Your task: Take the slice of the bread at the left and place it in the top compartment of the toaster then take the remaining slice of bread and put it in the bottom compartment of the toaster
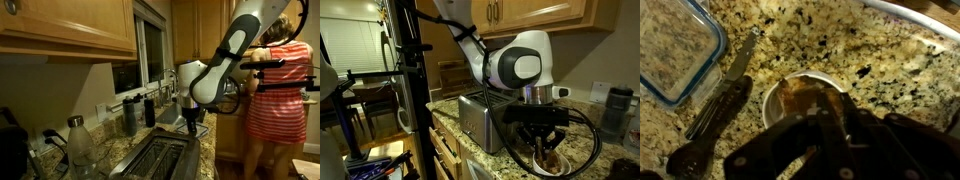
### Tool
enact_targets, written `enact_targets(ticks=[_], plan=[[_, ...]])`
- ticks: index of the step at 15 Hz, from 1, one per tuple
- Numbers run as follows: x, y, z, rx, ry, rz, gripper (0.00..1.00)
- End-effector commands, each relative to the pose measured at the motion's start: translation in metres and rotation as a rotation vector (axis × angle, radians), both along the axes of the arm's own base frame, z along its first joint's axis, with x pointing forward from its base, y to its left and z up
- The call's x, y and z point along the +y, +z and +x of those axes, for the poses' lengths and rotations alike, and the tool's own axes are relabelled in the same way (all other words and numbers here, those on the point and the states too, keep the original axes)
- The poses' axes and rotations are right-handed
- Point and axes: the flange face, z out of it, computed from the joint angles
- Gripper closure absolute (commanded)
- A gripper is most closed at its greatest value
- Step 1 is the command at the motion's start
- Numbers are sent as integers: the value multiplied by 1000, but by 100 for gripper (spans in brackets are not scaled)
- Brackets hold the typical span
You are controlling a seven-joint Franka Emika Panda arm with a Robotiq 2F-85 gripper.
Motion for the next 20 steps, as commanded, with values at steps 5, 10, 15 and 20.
enact_targets(ticks=[5,10,15,20], plan=[[-5,6,7,-28,-17,-5,90],[-9,16,16,-48,-37,-8,90],[-10,31,30,-78,-81,-17,90],[-10,30,31,-82,-107,-16,90]])
